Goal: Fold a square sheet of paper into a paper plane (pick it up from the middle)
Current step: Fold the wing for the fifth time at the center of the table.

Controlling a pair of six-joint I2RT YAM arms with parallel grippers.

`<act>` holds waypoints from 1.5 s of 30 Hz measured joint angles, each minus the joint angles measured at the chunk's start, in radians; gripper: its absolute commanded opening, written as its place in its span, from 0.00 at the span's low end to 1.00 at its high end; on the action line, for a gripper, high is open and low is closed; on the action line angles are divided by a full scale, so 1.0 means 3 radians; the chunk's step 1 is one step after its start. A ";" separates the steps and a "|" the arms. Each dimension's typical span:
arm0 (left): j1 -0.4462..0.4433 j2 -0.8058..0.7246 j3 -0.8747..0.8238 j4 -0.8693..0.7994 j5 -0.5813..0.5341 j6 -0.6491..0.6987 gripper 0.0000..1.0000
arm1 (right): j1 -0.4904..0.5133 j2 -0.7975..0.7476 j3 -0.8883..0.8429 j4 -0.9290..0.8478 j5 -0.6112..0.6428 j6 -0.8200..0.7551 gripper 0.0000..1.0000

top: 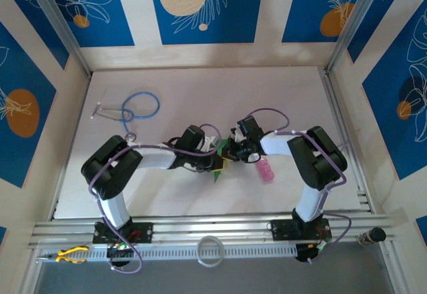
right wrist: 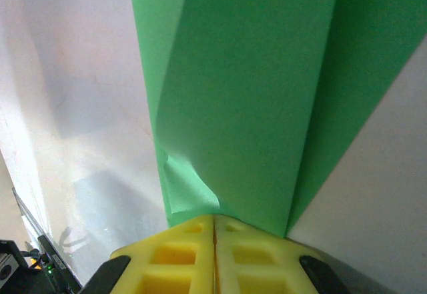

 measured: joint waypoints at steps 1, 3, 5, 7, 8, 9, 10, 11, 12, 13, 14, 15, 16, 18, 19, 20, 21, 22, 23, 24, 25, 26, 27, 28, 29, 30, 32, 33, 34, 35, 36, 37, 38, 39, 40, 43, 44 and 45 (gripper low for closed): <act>-0.0010 0.0000 0.0015 -0.0033 -0.0009 0.0020 0.00 | 0.0000 0.0000 0.0000 0.0001 0.0000 0.0000 0.08; -0.0027 0.0000 0.0029 -0.0074 -0.0032 0.0041 0.00 | 0.0000 0.0000 0.0000 0.0000 0.0000 0.0000 0.08; -0.0031 0.0001 0.0031 -0.0103 -0.0050 0.0062 0.00 | 0.0001 0.0000 0.0000 0.0000 0.0000 0.0000 0.08; -0.0033 0.0005 0.0031 -0.0126 -0.0070 0.0083 0.00 | 0.0001 0.0000 0.0000 0.0000 0.0000 0.0000 0.08; -0.0033 0.0006 0.0031 -0.0137 -0.0075 0.0090 0.00 | 0.0001 0.0000 0.0000 0.0000 0.0000 0.0000 0.08; -0.0033 0.0011 0.0031 -0.0145 -0.0081 0.0094 0.00 | 0.0001 0.0000 0.0000 0.0000 0.0000 0.0000 0.08; -0.0034 0.0018 0.0031 -0.0153 -0.0085 0.0104 0.00 | 0.0001 0.0000 0.0000 0.0000 0.0000 0.0000 0.08; -0.0034 0.0024 0.0031 -0.0164 -0.0089 0.0113 0.00 | 0.0001 0.0000 0.0000 0.0000 0.0000 0.0000 0.08; -0.0036 0.0028 0.0029 -0.0177 -0.0097 0.0113 0.00 | 0.0001 0.0000 0.0000 0.0000 0.0000 0.0000 0.08; -0.0038 0.0029 0.0028 -0.0183 -0.0098 0.0114 0.00 | 0.0001 0.0000 0.0000 0.0000 0.0000 0.0000 0.08; -0.0042 0.0029 0.0025 -0.0188 -0.0102 0.0114 0.00 | 0.0001 0.0000 0.0000 0.0000 0.0000 0.0000 0.08; -0.0047 0.0029 0.0022 -0.0189 -0.0112 0.0114 0.00 | 0.0001 0.0000 0.0000 0.0000 0.0000 0.0000 0.08; -0.0050 0.0029 0.0011 -0.0191 -0.0122 0.0116 0.00 | 0.0001 0.0000 0.0000 0.0000 0.0000 0.0000 0.08; -0.0057 0.0029 -0.0024 -0.0193 -0.0145 0.0116 0.00 | 0.0001 0.0000 0.0000 0.0000 0.0000 0.0000 0.08; -0.0062 0.0029 -0.0050 -0.0202 -0.0154 0.0116 0.00 | 0.0001 0.0000 0.0000 0.0000 0.0000 0.0000 0.08; -0.0067 0.0029 -0.0080 -0.0205 -0.0160 0.0117 0.00 | 0.0001 0.0000 0.0000 0.0000 0.0001 0.0000 0.08; -0.0070 0.0029 -0.0102 -0.0209 -0.0165 0.0118 0.00 | 0.0001 0.0000 0.0000 0.0000 0.0000 0.0000 0.08; -0.0075 0.0028 -0.0130 -0.0214 -0.0173 0.0121 0.00 | 0.0001 0.0000 0.0000 0.0000 0.0001 0.0000 0.08; -0.0078 0.0028 -0.0156 -0.0214 -0.0177 0.0130 0.00 | 0.0001 0.0000 0.0000 0.0000 0.0001 0.0000 0.08; -0.0081 0.0028 -0.0178 -0.0210 -0.0184 0.0140 0.00 | 0.0001 0.0000 0.0000 -0.0001 0.0001 0.0000 0.08; -0.0083 0.0025 -0.0200 -0.0192 -0.0189 0.0144 0.00 | 0.0001 0.0000 0.0000 0.0000 0.0000 0.0000 0.08; -0.0084 0.0017 -0.0215 -0.0174 -0.0197 0.0153 0.00 | 0.0001 0.0000 0.0000 0.0000 0.0000 0.0000 0.08; -0.0086 0.0005 -0.0226 -0.0172 -0.0206 0.0158 0.00 | 0.0001 0.0000 0.0000 0.0000 0.0001 0.0000 0.08; -0.0089 -0.0010 -0.0245 -0.0164 -0.0212 0.0167 0.00 | 0.0001 0.0000 0.0000 -0.0001 0.0001 0.0000 0.08; -0.0093 -0.0027 -0.0268 -0.0158 -0.0224 0.0168 0.00 | 0.0001 0.0000 0.0000 -0.0001 0.0000 0.0000 0.08; -0.0099 -0.0043 -0.0285 -0.0149 -0.0234 0.0168 0.00 | 0.0001 0.0000 0.0000 -0.0001 0.0001 0.0000 0.08; -0.0112 -0.0074 -0.0320 -0.0139 -0.0247 0.0168 0.00 | 0.0001 0.0000 0.0000 -0.0001 0.0000 0.0000 0.08; -0.0117 -0.0085 -0.0337 -0.0134 -0.0249 0.0168 0.00 | 0.0001 0.0000 0.0000 -0.0003 0.0000 0.0000 0.08; -0.0125 -0.0098 -0.0360 -0.0116 -0.0256 0.0167 0.00 | 0.0001 0.0000 0.0000 -0.0004 0.0000 0.0000 0.08; -0.0131 -0.0111 -0.0381 -0.0098 -0.0258 0.0165 0.00 | 0.0001 0.0000 0.0000 -0.0006 0.0000 0.0000 0.08; -0.0135 -0.0120 -0.0398 -0.0086 -0.0258 0.0165 0.00 | 0.0001 0.0000 0.0000 -0.0006 -0.0001 0.0000 0.08; -0.0142 -0.0127 -0.0420 -0.0060 -0.0258 0.0164 0.00 | 0.0001 0.0000 0.0000 -0.0008 -0.0003 0.0000 0.08; -0.0148 -0.0132 -0.0440 -0.0028 -0.0258 0.0163 0.00 | 0.0003 0.0000 0.0000 -0.0009 -0.0005 0.0000 0.08; -0.0153 -0.0135 -0.0458 0.0005 -0.0257 0.0156 0.00 | 0.0008 0.0000 0.0000 -0.0010 -0.0008 0.0000 0.08; -0.0158 -0.0136 -0.0482 0.0048 -0.0254 0.0135 0.00 | 0.0011 0.0001 0.0000 -0.0011 -0.0011 0.0000 0.08; -0.0172 -0.0163 -0.0551 0.0144 -0.0247 0.0098 0.00 | 0.0017 0.0006 0.0000 -0.0013 -0.0022 0.0000 0.08; -0.0179 -0.0181 -0.0577 0.0158 -0.0247 0.0088 0.00 | 0.0017 0.0006 0.0000 -0.0013 -0.0027 0.0000 0.08; -0.0183 -0.0196 -0.0598 0.0167 -0.0247 0.0081 0.00 | 0.0017 0.0006 0.0000 -0.0013 -0.0027 0.0000 0.08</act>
